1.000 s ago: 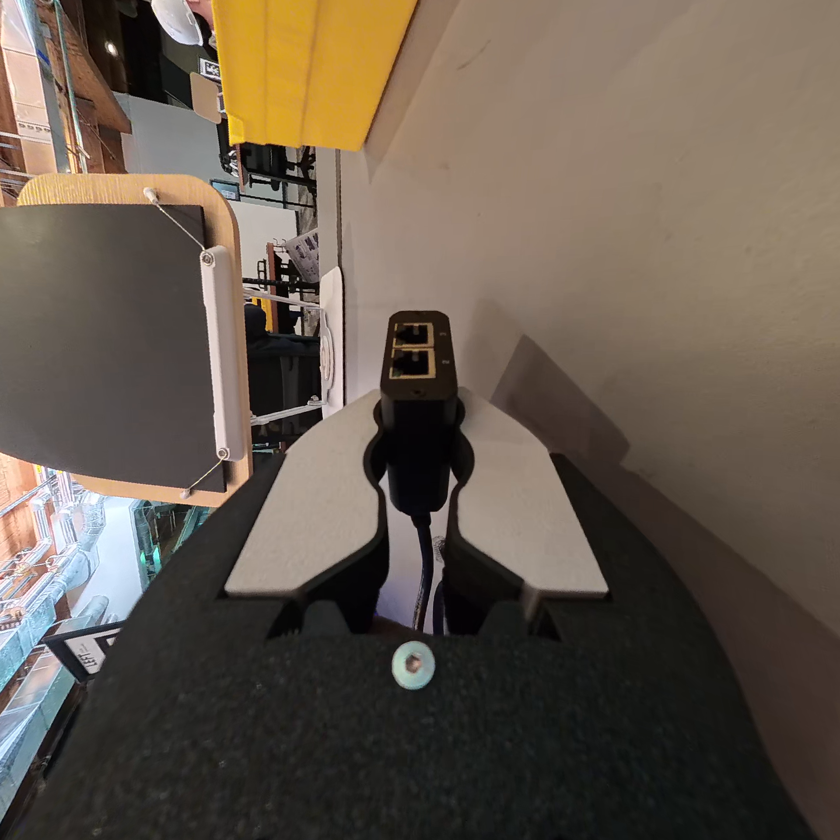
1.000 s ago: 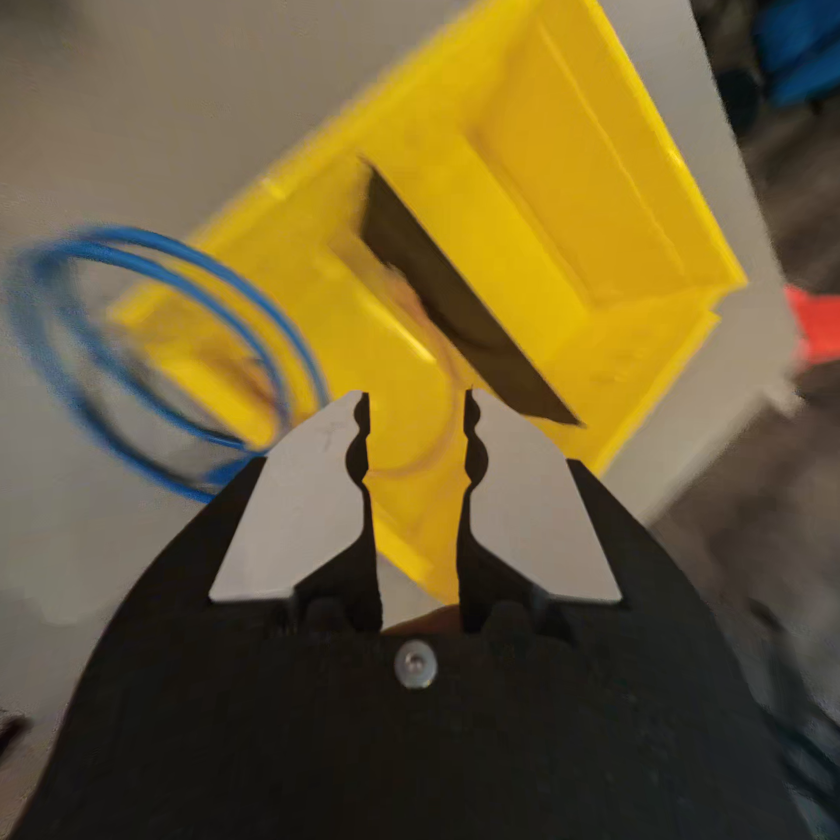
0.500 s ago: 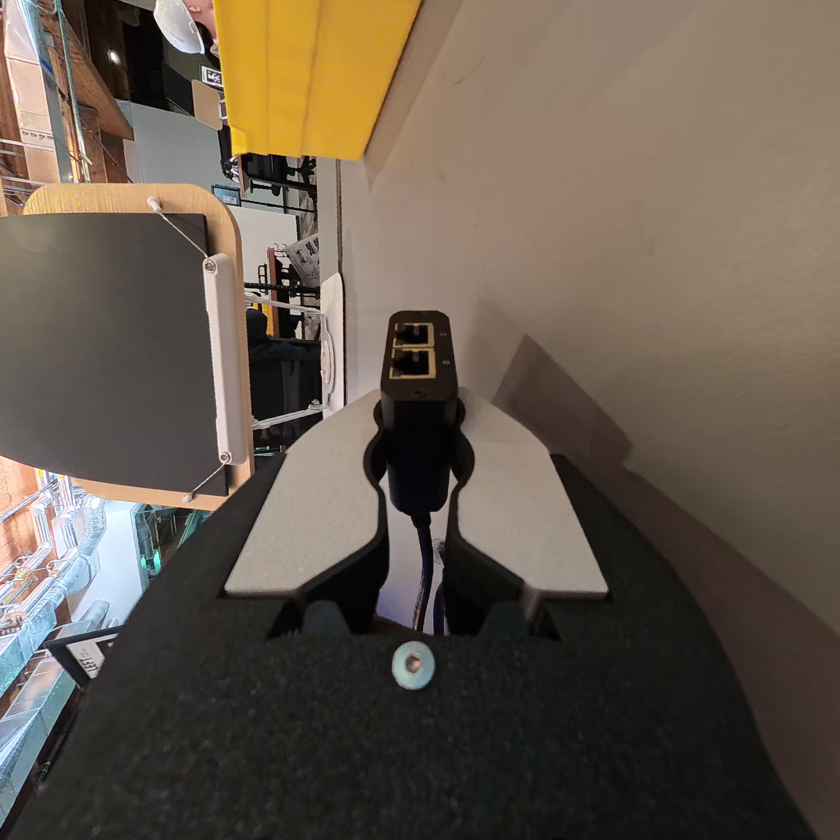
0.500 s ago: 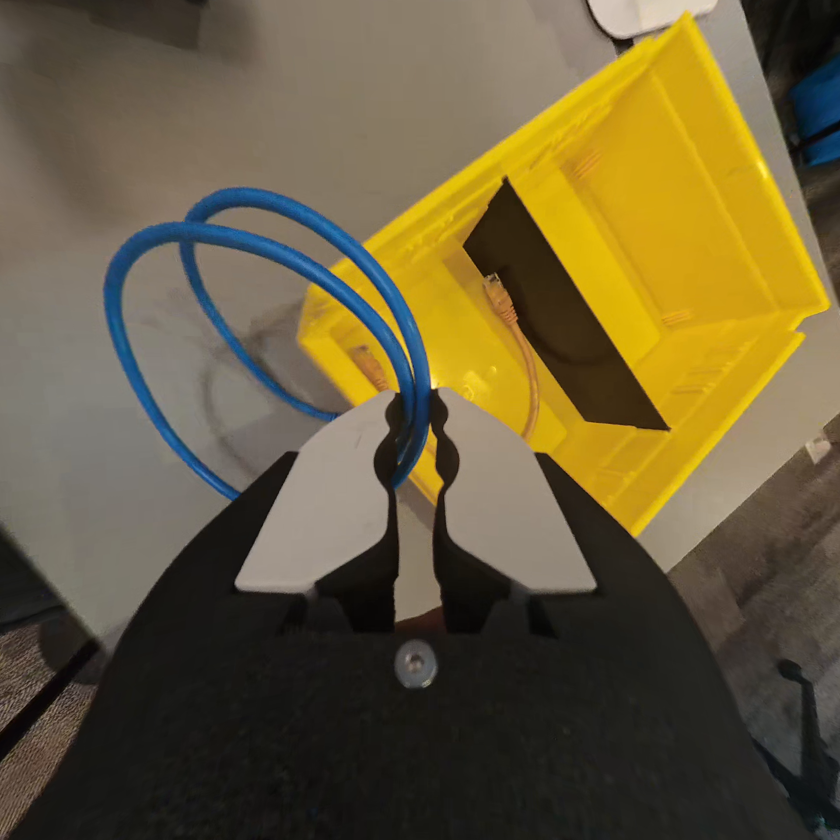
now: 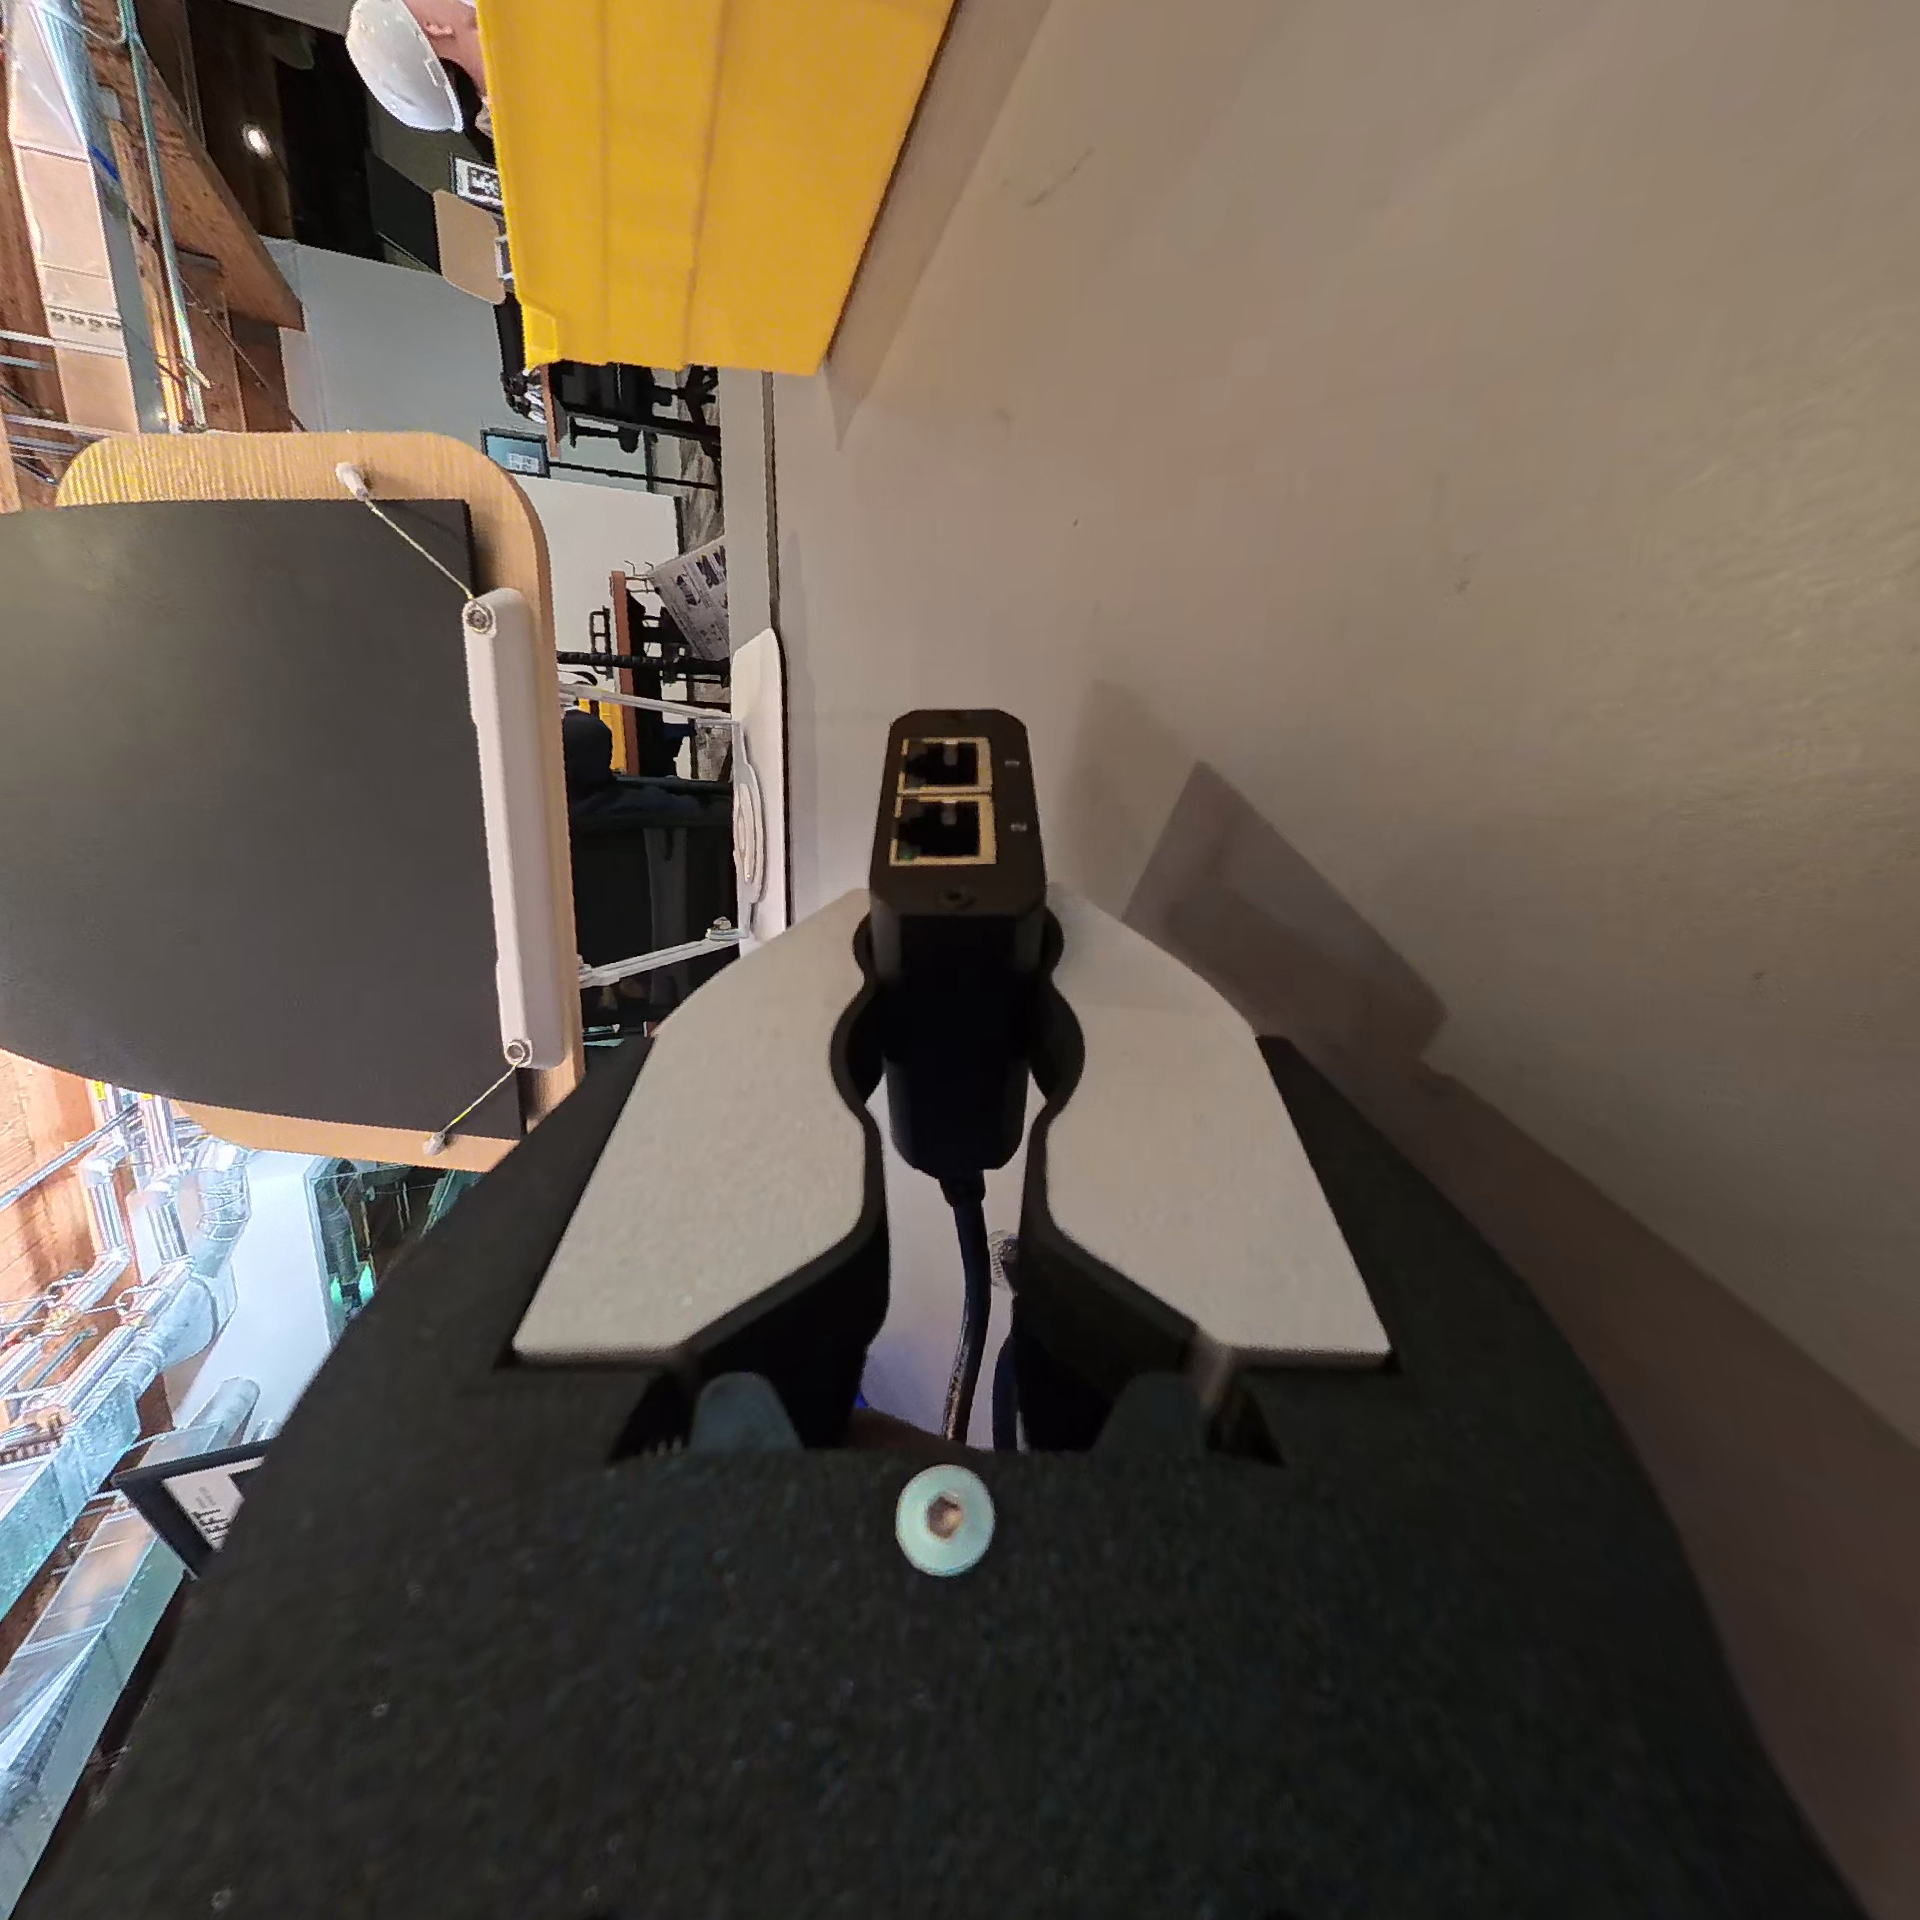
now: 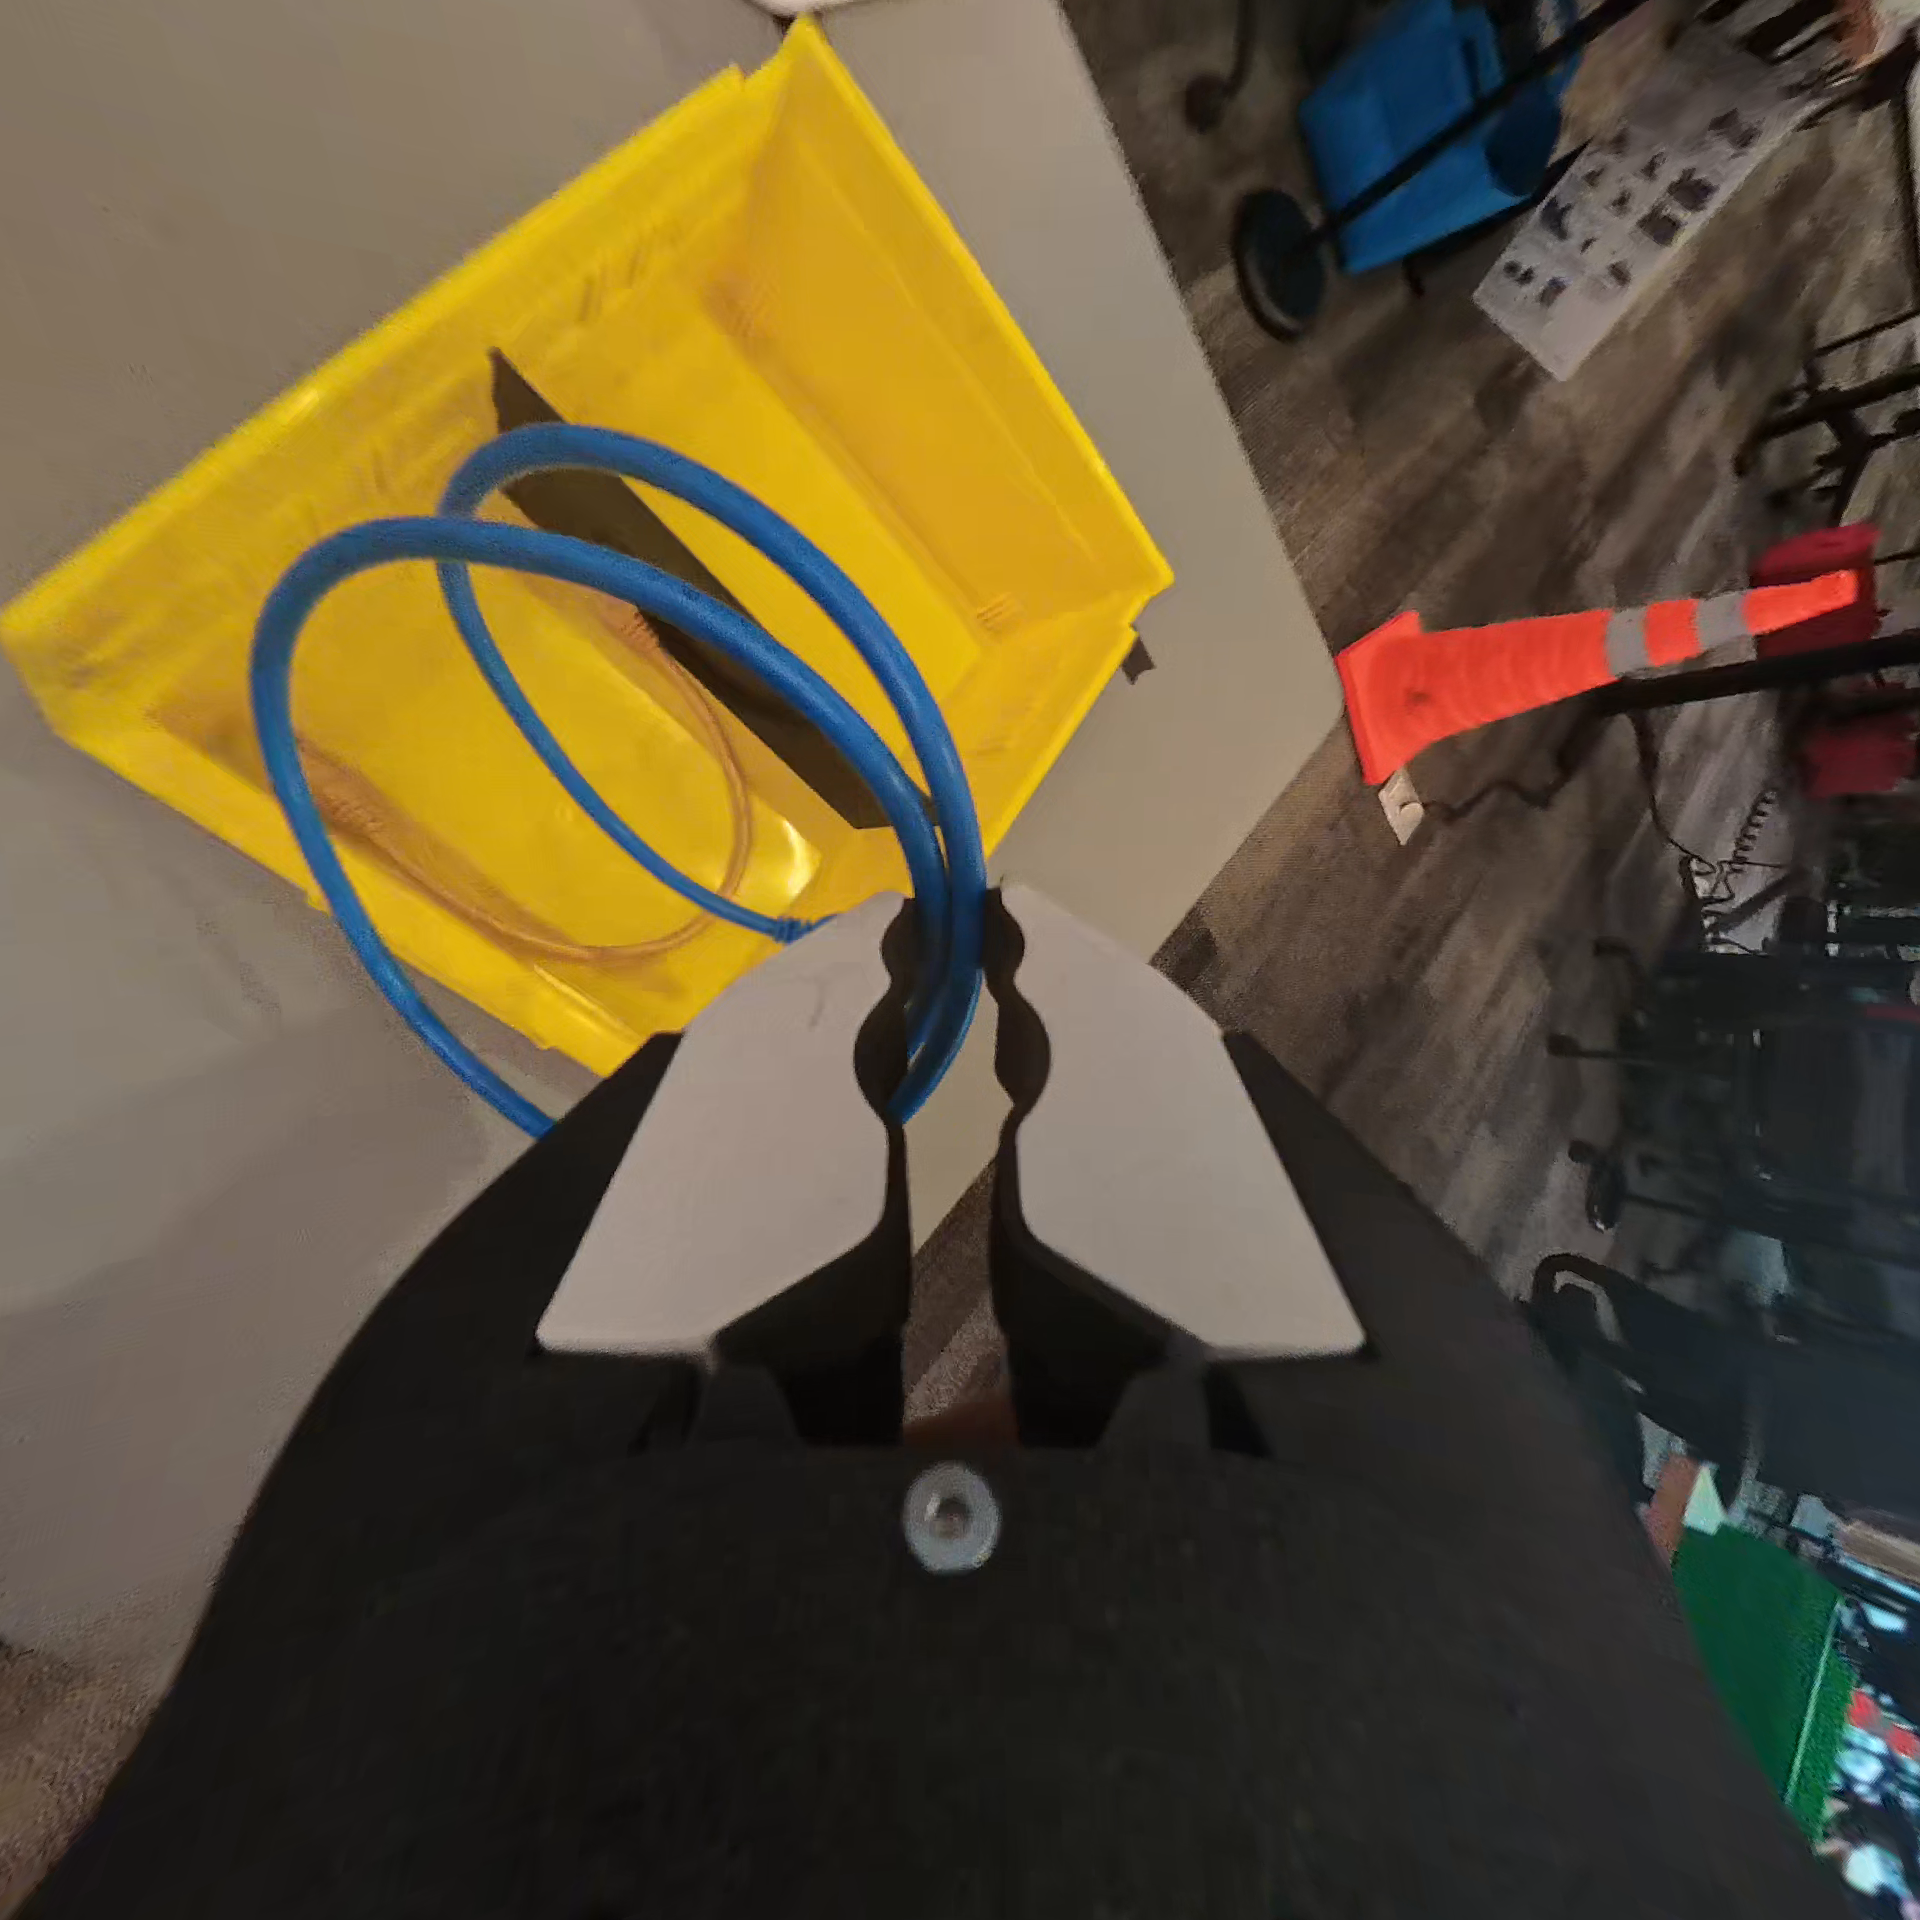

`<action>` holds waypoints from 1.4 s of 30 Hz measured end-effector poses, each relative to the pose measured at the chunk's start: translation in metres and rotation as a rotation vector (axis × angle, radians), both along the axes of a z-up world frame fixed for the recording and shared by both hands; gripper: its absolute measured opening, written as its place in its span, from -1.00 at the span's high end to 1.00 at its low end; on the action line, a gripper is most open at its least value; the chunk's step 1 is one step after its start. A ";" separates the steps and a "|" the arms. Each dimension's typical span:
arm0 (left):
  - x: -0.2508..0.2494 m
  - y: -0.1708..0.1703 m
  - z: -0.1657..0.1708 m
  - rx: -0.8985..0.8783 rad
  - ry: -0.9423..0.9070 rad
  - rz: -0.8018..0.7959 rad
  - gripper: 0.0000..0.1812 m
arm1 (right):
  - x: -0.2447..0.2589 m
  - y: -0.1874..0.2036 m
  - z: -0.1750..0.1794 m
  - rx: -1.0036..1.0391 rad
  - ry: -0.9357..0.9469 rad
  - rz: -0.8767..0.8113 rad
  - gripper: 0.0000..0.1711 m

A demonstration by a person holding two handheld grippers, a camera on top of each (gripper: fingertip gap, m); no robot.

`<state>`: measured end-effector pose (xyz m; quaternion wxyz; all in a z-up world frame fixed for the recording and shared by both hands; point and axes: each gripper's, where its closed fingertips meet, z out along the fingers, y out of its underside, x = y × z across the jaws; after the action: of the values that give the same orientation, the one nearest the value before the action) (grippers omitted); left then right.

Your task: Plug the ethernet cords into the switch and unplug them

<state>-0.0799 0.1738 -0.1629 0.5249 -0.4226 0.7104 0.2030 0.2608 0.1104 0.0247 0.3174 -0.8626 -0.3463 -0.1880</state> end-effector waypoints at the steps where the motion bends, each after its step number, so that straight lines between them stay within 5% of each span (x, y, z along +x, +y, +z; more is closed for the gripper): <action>1: 0.000 0.000 0.000 0.000 0.003 0.000 0.73 | 0.000 0.010 -0.013 -0.029 -0.020 0.007 0.87; 8: 0.002 -0.001 0.010 0.015 -0.049 -0.012 0.74 | 0.007 0.070 -0.117 -0.235 -0.155 0.021 0.86; 14: 0.003 -0.001 0.023 0.032 -0.108 -0.017 0.74 | 0.020 0.062 -0.171 -0.400 -0.245 -0.002 0.80; 17: 0.003 -0.001 0.024 0.035 -0.117 -0.017 0.73 | 0.021 0.063 -0.160 -0.313 -0.224 -0.046 0.72; 19: 0.003 -0.001 0.024 0.034 -0.123 -0.016 0.74 | 0.018 0.056 -0.138 -0.224 -0.185 -0.088 0.46; 24: 0.003 -0.001 0.030 0.047 -0.138 -0.015 0.74 | -0.009 0.006 -0.081 0.051 -0.099 -0.137 0.52; 27: 0.004 -0.003 0.034 0.043 -0.155 -0.025 0.74 | -0.054 -0.030 -0.087 0.181 0.130 -0.158 0.56; 30: 0.004 -0.005 0.040 0.059 -0.170 -0.037 0.74 | -0.163 -0.070 -0.127 0.165 0.618 0.016 0.56; 33: 0.007 -0.012 0.056 -0.005 -0.263 -0.082 0.74 | -0.256 -0.102 -0.141 0.147 0.815 0.332 0.49; 38: 0.021 -0.060 0.099 -0.204 -0.429 -0.377 0.74 | -0.288 -0.075 -0.105 0.227 0.632 0.562 0.51; 40: 0.022 -0.084 0.121 -0.293 -0.496 -0.492 0.74 | -0.299 -0.064 -0.093 0.151 0.789 0.604 0.46; 42: 0.020 -0.100 0.140 -0.319 -0.534 -0.566 0.74 | -0.315 -0.062 -0.083 -0.040 1.064 0.610 0.21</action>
<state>-0.0602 0.0735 -0.0230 0.6537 -0.3246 0.6599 -0.1785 -0.0542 0.0483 -0.0586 0.4701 -0.7060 -0.3751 0.3740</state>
